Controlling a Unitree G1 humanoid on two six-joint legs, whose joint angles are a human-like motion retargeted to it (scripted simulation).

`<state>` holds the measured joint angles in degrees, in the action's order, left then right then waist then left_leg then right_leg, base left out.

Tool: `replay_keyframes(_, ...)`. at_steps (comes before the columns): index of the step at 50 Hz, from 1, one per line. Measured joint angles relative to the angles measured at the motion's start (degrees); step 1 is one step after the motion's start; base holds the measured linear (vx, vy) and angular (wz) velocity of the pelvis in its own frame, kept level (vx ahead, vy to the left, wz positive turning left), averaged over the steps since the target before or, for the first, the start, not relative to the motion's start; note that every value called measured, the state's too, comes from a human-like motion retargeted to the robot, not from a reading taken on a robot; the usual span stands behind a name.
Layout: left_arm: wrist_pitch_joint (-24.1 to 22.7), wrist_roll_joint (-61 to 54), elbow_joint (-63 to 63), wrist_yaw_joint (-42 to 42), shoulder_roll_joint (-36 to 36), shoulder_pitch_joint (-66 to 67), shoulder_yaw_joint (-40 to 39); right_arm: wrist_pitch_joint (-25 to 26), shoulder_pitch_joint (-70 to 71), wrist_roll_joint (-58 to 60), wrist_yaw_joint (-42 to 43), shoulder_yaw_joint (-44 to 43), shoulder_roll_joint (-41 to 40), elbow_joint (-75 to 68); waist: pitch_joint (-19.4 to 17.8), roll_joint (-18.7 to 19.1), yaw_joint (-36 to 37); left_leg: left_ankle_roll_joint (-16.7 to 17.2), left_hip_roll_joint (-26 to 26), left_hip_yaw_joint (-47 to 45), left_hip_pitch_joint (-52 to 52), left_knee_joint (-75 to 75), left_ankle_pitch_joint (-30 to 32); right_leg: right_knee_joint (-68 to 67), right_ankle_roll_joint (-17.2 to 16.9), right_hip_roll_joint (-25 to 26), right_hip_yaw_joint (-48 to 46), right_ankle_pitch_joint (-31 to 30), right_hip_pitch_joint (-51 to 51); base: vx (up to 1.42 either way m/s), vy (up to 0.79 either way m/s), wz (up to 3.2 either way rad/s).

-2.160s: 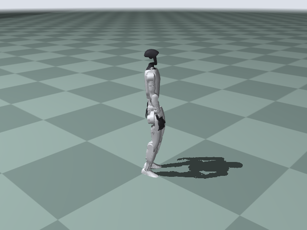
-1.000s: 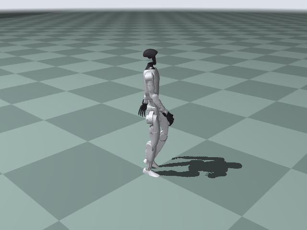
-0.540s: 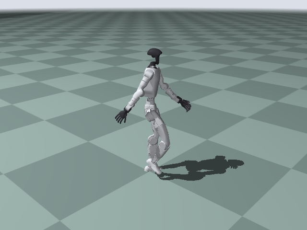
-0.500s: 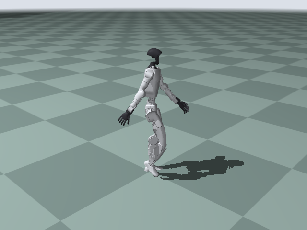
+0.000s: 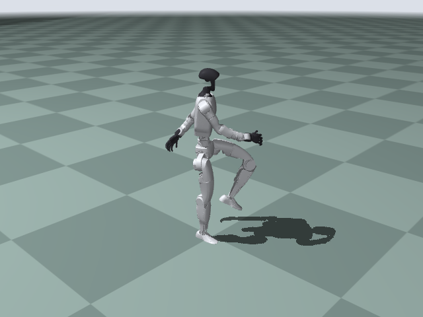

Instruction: Upper body actions

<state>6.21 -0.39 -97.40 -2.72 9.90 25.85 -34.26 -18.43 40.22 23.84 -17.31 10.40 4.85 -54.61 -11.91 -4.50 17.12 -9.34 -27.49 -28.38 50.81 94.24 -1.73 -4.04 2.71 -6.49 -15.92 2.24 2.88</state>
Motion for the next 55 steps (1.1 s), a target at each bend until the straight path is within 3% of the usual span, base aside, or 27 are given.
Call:
replay_keyframes(5,-2.1,-5.4,0.0,-1.4,-0.8,-5.2,3.8,0.8,-7.4,5.2,0.2,2.0,-0.2,-1.6,5.3,2.7,-5.2,1.8,3.7,1.4,-12.5,-12.7,1.9,2.6,-0.6,3.4,-3.7,0.1,1.1,0.12,0.07,0.72)
replay_keyframes(8,-4.9,-5.1,0.0,-2.0,-1.1,-10.3,10.3,1.5,-18.4,8.9,0.2,0.9,-0.1,-4.9,9.6,1.6,-8.2,2.0,13.3,-1.5,-28.0,-32.5,5.2,1.5,-1.5,1.6,-6.0,1.7,1.8,0.41,0.14,0.74)
replay_keyframes(10,-7.7,-4.2,0.0,0.1,-1.8,-14.7,15.9,3.4,-27.9,12.6,1.1,-1.8,0.5,-8.0,11.8,1.7,-10.7,4.7,22.5,2.1,-39.1,-51.1,9.0,-1.5,-2.1,1.1,-8.3,3.7,2.5,0.6,0.17,1.01)
replay_keyframes(11,-9.2,-3.1,0.0,2.1,-2.5,-17.9,18.5,5.2,-32.0,13.8,2.5,-3.4,0.9,-10.8,12.2,2.2,-12.4,5.9,26.6,4.4,-44.9,-61.3,1.9,-4.3,-2.5,1.6,-9.7,3.8,2.6,0.48,0.12,1.23)
replay_keyframes(12,-10.5,-2.0,0.1,3.7,-3.3,-21.2,20.8,7.1,-35.6,14.9,4.2,-5.2,1.4,-14.2,12.2,2.9,-13.7,6.2,29.4,4.7,-50.4,-71.1,-3.3,-7.3,-3.0,2.3,-11.8,1.9,2.9,0.34,0.08,0.9)
replay_keyframes(13,-11.6,-0.7,0.4,4.3,-4.3,-24.6,22.8,9.2,-38.3,15.7,6.4,-7.3,1.9,-18.8,11.5,4.3,-14.2,5.2,29.6,1.0,-55.1,-79.7,-4.8,-10.9,-3.3,3.2,-15.5,-3.7,3.4,0.15,0.11,0.44)
replay_keyframes(15,-12.5,1.6,2.2,1.8,-6.1,-34.3,25.3,15.5,-38.6,17.2,10.9,-13.2,4.0,-30.3,9.7,7.1,-15.3,6.4,26.5,1.5,-57.6,-88.4,-5.0,-25.8,-5.0,-0.2,-22.2,-19.4,-1.8,-0.2,0.14,0.62)
replay_keyframes(16,-13.6,2.1,4.0,0.2,-7.1,-38.5,26.2,20.1,-38.6,16.2,13.8,-15.5,5.4,-35.3,8.9,7.8,-19.9,5.0,26.7,5.2,-56.5,-88.9,-5.0,-35.5,-5.0,-1.9,-18.4,-25.1,-9.6,-0.28,0.18,1.72)
replay_keyframes(17,-14.5,2.4,5.8,-1.8,-7.6,-42.8,27.3,24.1,-38.9,14.7,16.5,-17.4,6.8,-39.4,8.3,8.5,-23.3,3.8,27.0,7.5,-55.5,-89.5,-4.9,-45.1,-4.0,-4.3,-16.1,-27.2,-16.7,-0.11,0.26,1.49)
replay_keyframes(19,-15.3,3.4,9.8,-6.8,-6.7,-51.3,29.1,29.4,-41.9,8.8,19.5,-19.4,9.7,-42.8,6.8,9.4,-25.7,2.8,27.1,7.1,-54.0,-90.3,-4.1,-60.3,2.9,-11.0,-17.1,-18.3,-26.5,-0.08,0.21,0.35)
replay_keyframes(20,-14.8,6.0,12.7,-9.1,-5.8,-54.9,28.5,30.9,-43.9,5.1,19.1,-19.8,10.7,-42.8,5.3,9.5,-27.6,2.6,26.6,8.0,-53.3,-90.1,-3.6,-64.8,6.5,-12.7,-17.7,-15.5,-30.2,-0.25,0.03,1.02)
replay_keyframes(23,-15.4,11.6,20.6,-4.8,-5.8,-61.3,27.8,30.6,-48.8,-3.4,21.0,-24.3,12.0,-42.8,1.3,12.0,-34.8,2.9,22.6,13.2,-50.6,-87.4,-3.6,-70.4,4.9,-8.5,-13.7,-15.1,-39.7,-0.19,-0.06,1.14)
replay_keyframes(27,-19.8,11.4,27.6,0.9,-5.8,-64.1,32.4,24.6,-55.7,-10.5,22.4,-30.4,12.6,-42.8,2.5,11.5,-31.9,3.1,22.1,11.1,-50.5,-87.4,-4.0,-70.4,7.5,-6.9,-13.7,-11.4,-42.0,0.11,-0.15,-0.38)
replay_keyframes(31,-19.6,12.2,29.1,0.5,-6.6,-61.8,33.7,24.4,-58.2,-12.8,24.0,-31.0,12.3,-42.8,5.4,9.5,-28.6,4.2,23.4,8.9,-51.8,-87.9,-4.7,-57.9,4.4,-3.9,-14.1,-13.4,-32.3,0.1,-0.12,-0.45)
replay_keyframes(36,-19.3,11.1,24.5,-1.0,-8.6,-51.3,33.5,24.9,-54.8,-8.5,23.6,-25.1,11.3,-42.8,8.0,7.7,-23.1,6.1,25.5,5.0,-54.3,-85.7,-7.8,-25.7,-0.8,1.9,-11.5,-18.6,-10.7,0.09,-0.1,-0.64)
replay_keyframes(37,-19.5,10.9,22.9,-1.3,-8.7,-48.2,33.1,25.4,-53.2,-6.9,23.5,-23.3,10.9,-42.8,8.1,6.8,-22.0,6.5,26.3,3.9,-54.7,-83.9,-8.8,-18.7,-2.0,2.9,-9.8,-16.4,-5.9,0.1,-0.13,-0.81)
replay_keyframes(38,-19.4,11.2,21.0,-1.5,-8.7,-44.9,32.3,26.2,-51.1,-5.3,23.6,-21.5,10.4,-42.8,8.0,6.1,-21.0,6.8,26.3,3.0,-54.8,-80.7,-9.6,-13.9,-2.2,3.9,-7.6,-7.4,-1.6,0.12,-0.12,-0.75)
replay_keyframes(40,-17.5,12.4,16.8,-1.6,-7.8,-37.7,28.9,28.1,-46.1,-4.5,24.0,-16.5,8.3,-42.8,7.9,4.7,-19.8,8.1,24.3,1.0,-53.1,-68.5,-5.7,-6.3,1.6,2.2,-18.4,3.5,5.5,0.07,-0.13,-0.71)
replay_keyframes(42,-14.5,13.2,12.7,-0.2,-6.8,-32.8,21.6,27.0,-35.7,-6.6,21.3,-11.9,4.9,-42.8,6.7,3.8,-16.5,6.3,15.1,1.0,-41.2,-42.6,5.8,-4.2,1.1,2.0,-7.2,4.3,3.0,-0.24,-0.21,-1.42)
replay_keyframes(43,-13.9,11.0,10.1,0.7,-5.7,-30.7,19.4,24.3,-29.7,-6.2,18.6,-11.2,3.5,-42.8,5.4,4.9,-12.7,2.0,9.9,2.5,-34.1,-31.2,10.5,-4.0,1.8,3.5,-4.4,3.2,1.9,-0.41,-0.29,-1.89)
replay_keyframes(45,-12.7,5.0,3.9,1.1,-4.0,-26.7,15.4,21.8,-20.0,-2.1,8.7,-9.4,0.2,-37.2,2.1,4.8,-9.5,2.9,13.9,12.9,-20.1,-15.8,8.1,-4.2,0.9,2.3,1.0,0.7,0.5,-0.43,-0.24,-1.53)
replay_keyframes(47,-8.7,2.1,0.0,-1.4,-1.5,-23.0,11.3,20.7,-11.7,3.6,-2.5,-8.4,-2.1,-27.4,-1.9,5.1,-3.8,0.1,0.3,11.0,-9.7,-1.5,4.0,-4.3,3.2,3.4,0.0,0.1,0.7,-0.35,-0.27,-1.65)
replay_keyframes(48,-6.1,2.1,0.0,-2.2,-1.1,-19.9,9.3,18.1,-7.7,5.2,-4.7,-8.0,-2.7,-23.4,-4.1,4.1,-1.1,-2.2,-2.2,9.1,-6.0,2.9,1.6,-4.4,3.5,2.4,1.5,0.0,1.1,-0.27,-0.26,-1.47)
replay_keyframes(50,-3.0,2.2,0.0,-4.0,0.2,-14.5,6.5,12.2,-0.4,5.2,-4.8,-6.2,-2.4,-15.8,-7.5,2.3,2.8,-5.0,-2.9,7.2,2.0,8.6,-2.7,-4.7,4.1,0.7,3.0,0.0,1.6,-0.08,-0.22,-0.96)
replay_keyframes(55,-1.9,2.9,0.0,-6.5,3.3,-1.3,1.5,2.2,10.1,-1.3,-0.7,-3.6,0.1,-2.2,-9.1,-4.1,6.1,-5.0,5.6,-4.1,10.9,6.6,-5.1,-6.1,3.4,-6.2,5.7,1.4,1.3,0.14,0.0,0.11)
